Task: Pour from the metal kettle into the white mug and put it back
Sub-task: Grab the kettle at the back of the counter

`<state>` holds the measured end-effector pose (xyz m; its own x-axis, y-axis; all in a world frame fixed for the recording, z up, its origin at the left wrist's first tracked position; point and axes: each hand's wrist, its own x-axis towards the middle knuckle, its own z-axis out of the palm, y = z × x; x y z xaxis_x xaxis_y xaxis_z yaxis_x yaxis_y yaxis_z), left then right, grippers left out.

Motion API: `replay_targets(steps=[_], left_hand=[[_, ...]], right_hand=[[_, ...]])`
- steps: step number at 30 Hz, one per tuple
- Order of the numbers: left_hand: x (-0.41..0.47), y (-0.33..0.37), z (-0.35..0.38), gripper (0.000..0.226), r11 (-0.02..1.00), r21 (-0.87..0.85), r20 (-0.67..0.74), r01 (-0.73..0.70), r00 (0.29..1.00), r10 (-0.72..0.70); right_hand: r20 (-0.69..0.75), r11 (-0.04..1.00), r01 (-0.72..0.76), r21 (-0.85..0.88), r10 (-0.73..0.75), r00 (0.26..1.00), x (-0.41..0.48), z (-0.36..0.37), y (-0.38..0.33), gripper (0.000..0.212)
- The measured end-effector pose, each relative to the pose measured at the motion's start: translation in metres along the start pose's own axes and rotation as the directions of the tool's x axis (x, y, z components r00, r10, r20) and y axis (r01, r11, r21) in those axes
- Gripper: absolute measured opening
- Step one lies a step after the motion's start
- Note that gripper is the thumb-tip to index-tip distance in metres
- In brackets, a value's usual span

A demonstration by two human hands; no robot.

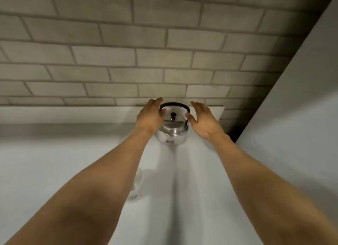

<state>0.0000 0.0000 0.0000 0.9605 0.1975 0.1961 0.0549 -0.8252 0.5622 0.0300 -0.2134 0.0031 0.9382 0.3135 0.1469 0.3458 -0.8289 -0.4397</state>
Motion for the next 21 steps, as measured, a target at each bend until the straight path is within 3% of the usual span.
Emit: replay_targets(steps=[6,9,16,21], left_hand=[[0.037,-0.005,0.042,0.059,0.987,-0.097,0.074,0.126,0.990,-0.119],[0.049,-0.012,0.047,0.050,0.980,-0.130,0.098,0.152,0.985,-0.140],[0.050,-0.017,0.042,0.030,0.992,-0.112,0.064,0.066,0.996,-0.059],[0.035,-0.007,0.030,0.029,0.990,-0.125,0.078,0.069,0.995,-0.060]], right_hand=[[0.084,0.991,0.038,0.125,-0.049,0.995,0.052,0.032,0.015,0.061],[0.126,0.983,0.083,0.163,-0.105,0.986,0.072,0.043,0.014,0.056],[0.146,0.935,0.175,0.307,-0.228,0.963,0.086,0.042,0.023,0.037],[0.086,0.910,0.210,0.358,-0.256,0.963,0.074,0.026,0.018,0.027]])
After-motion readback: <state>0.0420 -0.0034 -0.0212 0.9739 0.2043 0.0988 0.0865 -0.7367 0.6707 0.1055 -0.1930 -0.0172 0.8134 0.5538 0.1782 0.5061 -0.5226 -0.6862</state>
